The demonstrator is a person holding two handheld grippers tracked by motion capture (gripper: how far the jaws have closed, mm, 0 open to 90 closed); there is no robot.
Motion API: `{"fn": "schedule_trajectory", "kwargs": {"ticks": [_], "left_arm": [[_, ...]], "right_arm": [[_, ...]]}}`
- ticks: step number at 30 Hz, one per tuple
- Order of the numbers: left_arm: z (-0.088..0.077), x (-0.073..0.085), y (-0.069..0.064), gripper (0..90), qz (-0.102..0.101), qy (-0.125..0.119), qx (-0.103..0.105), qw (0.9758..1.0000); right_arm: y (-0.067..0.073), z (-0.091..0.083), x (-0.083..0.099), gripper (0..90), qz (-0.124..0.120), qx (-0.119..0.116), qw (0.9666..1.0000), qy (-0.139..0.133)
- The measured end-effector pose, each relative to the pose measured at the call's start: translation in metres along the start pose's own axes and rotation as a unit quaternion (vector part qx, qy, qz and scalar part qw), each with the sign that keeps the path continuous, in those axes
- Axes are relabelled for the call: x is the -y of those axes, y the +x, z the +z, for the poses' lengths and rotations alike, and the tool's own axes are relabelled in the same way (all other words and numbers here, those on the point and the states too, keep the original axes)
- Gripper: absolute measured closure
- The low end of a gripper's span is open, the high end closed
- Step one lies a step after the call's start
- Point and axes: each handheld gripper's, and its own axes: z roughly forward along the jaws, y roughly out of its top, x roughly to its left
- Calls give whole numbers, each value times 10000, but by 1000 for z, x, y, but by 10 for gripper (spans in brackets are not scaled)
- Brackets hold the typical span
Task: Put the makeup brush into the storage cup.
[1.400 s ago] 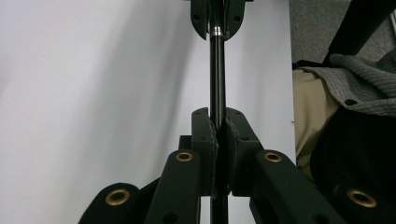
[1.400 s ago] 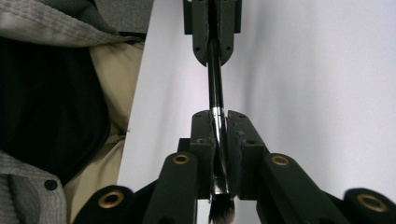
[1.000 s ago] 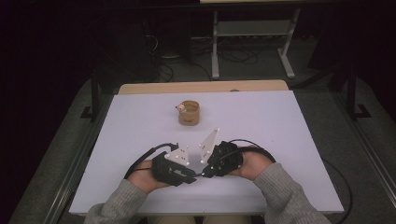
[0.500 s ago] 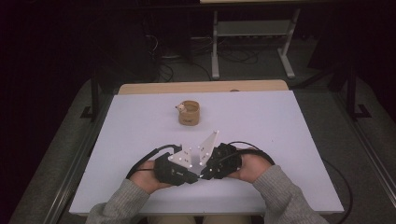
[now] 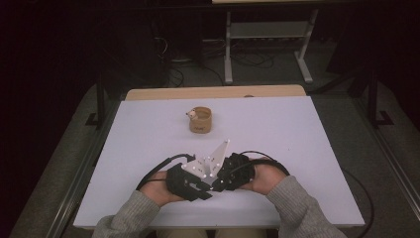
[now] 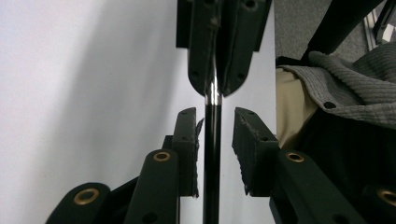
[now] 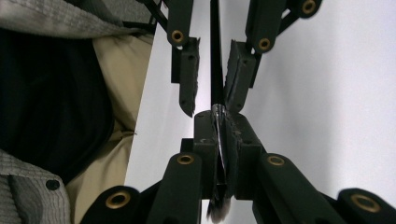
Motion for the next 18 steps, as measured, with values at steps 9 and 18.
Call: {"fn": "schedule_trajectory", "kwargs": {"ticks": [9,18], "left_arm": [[2,-8,0,797,81,265,46,9996],[-5,-3,4,836,-18,141,-69,9999]], "right_arm": [[4,4,-2,827,-97,2,9998,165],[-2,-7,9,592,219,139,9991,-323]]}}
